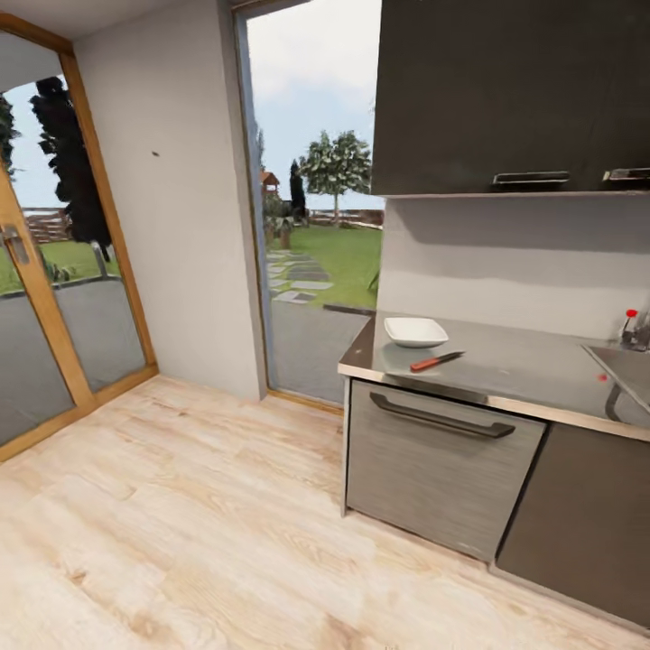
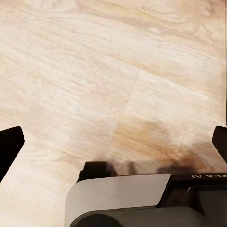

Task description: In the kitchen, take the Vidalia onion out of the sink, dice it on the chopping board with the paring knife, put the diced onion into the bowl on the countertop, then place both the paring knife and the chopping board into the sink.

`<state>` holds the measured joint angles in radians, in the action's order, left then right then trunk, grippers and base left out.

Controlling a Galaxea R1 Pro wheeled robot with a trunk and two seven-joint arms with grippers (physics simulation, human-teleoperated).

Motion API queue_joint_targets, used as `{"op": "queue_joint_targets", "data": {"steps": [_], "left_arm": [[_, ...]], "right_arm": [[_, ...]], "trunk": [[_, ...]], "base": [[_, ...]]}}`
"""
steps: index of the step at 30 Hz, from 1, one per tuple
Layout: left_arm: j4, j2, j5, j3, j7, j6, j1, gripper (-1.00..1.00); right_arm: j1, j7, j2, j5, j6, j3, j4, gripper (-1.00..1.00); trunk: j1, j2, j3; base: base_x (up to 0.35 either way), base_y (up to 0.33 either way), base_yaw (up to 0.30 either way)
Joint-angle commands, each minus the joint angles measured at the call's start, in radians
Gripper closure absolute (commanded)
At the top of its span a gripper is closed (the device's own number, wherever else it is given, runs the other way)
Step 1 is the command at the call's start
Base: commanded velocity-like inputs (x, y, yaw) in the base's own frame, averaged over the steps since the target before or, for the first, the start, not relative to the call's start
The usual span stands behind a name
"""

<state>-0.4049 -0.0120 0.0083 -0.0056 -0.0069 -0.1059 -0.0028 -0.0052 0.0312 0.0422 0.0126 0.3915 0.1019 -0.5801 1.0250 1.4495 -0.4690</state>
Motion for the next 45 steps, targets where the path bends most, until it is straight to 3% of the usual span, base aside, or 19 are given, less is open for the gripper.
{"op": "queue_joint_targets", "data": {"steps": [1,45], "left_arm": [[0.000,0.001,0.001,-0.001,-0.001,-0.003,0.000,-1.00],[0.000,0.001,0.001,-0.001,-0.001,-0.003,0.000,-1.00]], "right_arm": [[-0.001,-0.001,0.001,0.001,0.003,0.002,0.000,-1.00],[0.000,-0.001,0.001,0.001,0.004,0.005,-0.003,-1.00]], "trunk": [[0.000,0.001,-0.001],[0.000,0.001,-0.001]], "base": [[0.004,0.004,-0.284],[0.000,0.000,-0.285]]}}
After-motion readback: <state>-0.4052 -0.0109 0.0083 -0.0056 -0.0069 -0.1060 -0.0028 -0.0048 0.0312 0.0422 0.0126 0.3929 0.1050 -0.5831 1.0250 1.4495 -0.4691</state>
